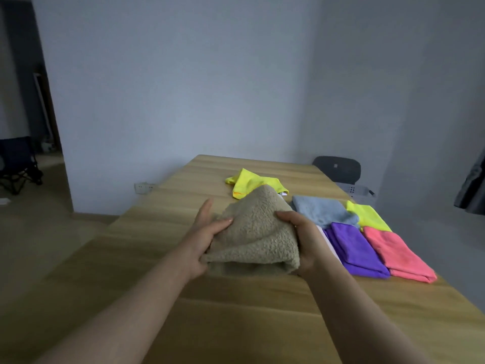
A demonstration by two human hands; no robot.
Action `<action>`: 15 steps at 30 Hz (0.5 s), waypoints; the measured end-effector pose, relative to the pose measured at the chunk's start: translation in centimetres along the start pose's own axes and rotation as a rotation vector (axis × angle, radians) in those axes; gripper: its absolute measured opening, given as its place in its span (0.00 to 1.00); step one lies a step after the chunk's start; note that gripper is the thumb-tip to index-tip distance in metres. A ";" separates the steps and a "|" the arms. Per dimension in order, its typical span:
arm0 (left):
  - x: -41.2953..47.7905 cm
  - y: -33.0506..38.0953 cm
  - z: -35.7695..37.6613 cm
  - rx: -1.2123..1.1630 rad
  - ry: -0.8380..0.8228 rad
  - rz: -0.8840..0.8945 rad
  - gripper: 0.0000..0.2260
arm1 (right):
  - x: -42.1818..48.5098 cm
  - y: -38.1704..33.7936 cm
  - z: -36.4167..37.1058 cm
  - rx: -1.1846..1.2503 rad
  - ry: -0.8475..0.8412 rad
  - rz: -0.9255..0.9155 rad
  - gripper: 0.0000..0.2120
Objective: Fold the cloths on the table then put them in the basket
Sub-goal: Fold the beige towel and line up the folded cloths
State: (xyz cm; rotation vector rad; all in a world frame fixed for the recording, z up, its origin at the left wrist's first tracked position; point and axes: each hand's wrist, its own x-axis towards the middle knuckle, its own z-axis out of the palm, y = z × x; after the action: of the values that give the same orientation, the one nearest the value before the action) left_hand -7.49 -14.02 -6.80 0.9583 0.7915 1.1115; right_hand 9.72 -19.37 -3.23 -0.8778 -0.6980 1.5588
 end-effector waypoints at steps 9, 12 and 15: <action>13.9 6.5 0.1 0.148 0.106 0.115 0.16 | 13.3 -2.5 -3.9 -0.304 0.349 -0.263 0.13; 19.4 7.6 0.7 0.105 0.094 0.130 0.15 | 17.7 -3.7 -5.7 -0.433 0.414 -0.358 0.14; 24.3 7.2 0.4 0.085 0.083 0.153 0.16 | 21.8 -4.3 -7.6 -0.618 0.465 -0.413 0.16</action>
State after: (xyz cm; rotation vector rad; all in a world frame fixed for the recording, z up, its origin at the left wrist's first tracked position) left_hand -3.29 10.41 -1.29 1.0637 0.8495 1.2645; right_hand 17.11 2.59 -7.19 -1.3893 -0.9579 0.7258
